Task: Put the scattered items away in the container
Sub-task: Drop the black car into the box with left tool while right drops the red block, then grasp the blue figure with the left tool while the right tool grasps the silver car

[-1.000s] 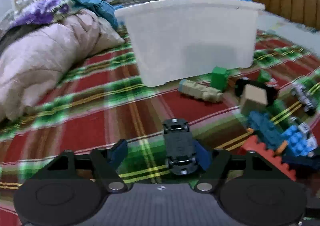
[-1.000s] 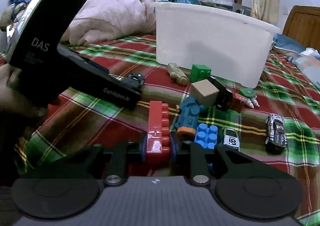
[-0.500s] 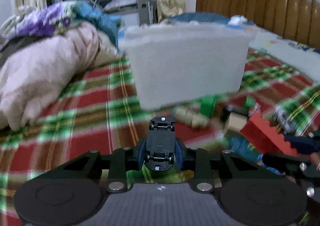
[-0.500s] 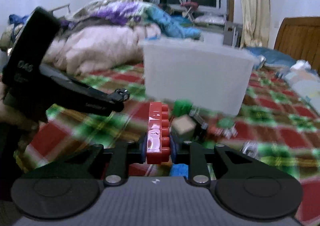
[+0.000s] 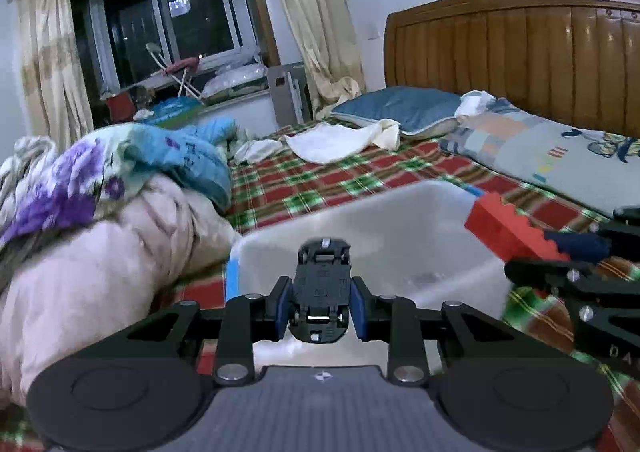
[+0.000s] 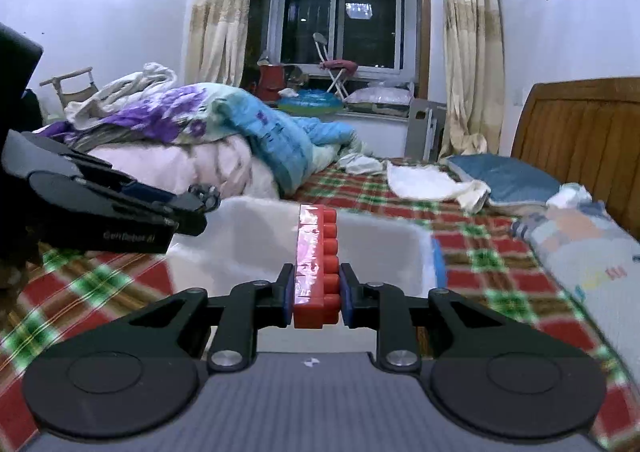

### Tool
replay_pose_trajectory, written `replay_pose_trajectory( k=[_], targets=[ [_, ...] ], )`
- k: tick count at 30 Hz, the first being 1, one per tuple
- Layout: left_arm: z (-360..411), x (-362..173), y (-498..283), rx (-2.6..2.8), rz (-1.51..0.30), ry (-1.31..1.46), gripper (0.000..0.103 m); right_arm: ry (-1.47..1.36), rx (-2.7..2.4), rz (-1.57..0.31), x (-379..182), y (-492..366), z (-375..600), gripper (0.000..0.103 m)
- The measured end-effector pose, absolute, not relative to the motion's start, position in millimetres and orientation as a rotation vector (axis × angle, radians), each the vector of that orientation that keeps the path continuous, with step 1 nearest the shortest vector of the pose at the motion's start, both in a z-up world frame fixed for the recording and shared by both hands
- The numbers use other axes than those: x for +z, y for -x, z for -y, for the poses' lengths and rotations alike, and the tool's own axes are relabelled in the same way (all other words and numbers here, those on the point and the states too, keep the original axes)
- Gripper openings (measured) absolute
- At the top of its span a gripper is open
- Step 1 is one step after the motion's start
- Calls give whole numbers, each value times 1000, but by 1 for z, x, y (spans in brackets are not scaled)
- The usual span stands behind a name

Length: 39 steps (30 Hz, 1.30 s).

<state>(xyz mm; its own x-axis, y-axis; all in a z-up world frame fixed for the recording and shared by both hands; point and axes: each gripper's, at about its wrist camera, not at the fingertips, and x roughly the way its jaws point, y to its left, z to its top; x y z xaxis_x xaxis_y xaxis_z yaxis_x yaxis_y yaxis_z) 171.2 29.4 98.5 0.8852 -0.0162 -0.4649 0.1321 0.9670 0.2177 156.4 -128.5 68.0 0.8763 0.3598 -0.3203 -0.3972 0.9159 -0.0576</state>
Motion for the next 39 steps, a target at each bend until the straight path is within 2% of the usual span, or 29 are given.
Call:
replay_pose_trajectory(
  k=[10, 12, 14, 16, 18, 21, 22, 23, 25, 27, 29, 32, 39],
  targets=[
    [-21, 73, -235, -32, -550, -276, 34, 96, 362, -390, 59, -231, 134, 26],
    [-22, 67, -239, -31, -564, -268, 38, 79, 350, -408, 54, -237, 137, 30],
    [-21, 63, -237, -22, -558, -285, 53, 66, 344, -402, 53, -237, 139, 49],
    [-20, 61, -233, -13, -546, -311, 61, 76, 341, -391, 53, -234, 139, 52],
    [-20, 63, -228, -8, -543, -322, 61, 79, 349, -389, 55, -230, 140, 52],
    [-21, 68, -214, -2, -539, -323, 67, 25, 386, -369, 62, -218, 146, 58],
    [-21, 71, -207, 7, -536, -327, 69, 0, 398, -363, 64, -215, 149, 64],
    [-20, 74, -199, 20, -530, -330, 72, -28, 409, -357, 66, -208, 153, 75],
    [-18, 80, -182, 38, -526, -322, 77, -64, 411, -357, 70, -198, 159, 86],
    [-16, 83, -166, 35, -540, -293, 79, -86, 389, -340, 74, -181, 166, 89],
    [-14, 82, -148, 14, -571, -253, 81, -68, 344, -299, 75, -161, 172, 101],
    [-8, 69, -119, -11, -599, -216, 81, 2, 338, -251, 69, -131, 182, 103],
    [32, 11, -66, -18, -733, -260, 81, 53, 383, -427, 21, -98, 212, 102]
  ],
)
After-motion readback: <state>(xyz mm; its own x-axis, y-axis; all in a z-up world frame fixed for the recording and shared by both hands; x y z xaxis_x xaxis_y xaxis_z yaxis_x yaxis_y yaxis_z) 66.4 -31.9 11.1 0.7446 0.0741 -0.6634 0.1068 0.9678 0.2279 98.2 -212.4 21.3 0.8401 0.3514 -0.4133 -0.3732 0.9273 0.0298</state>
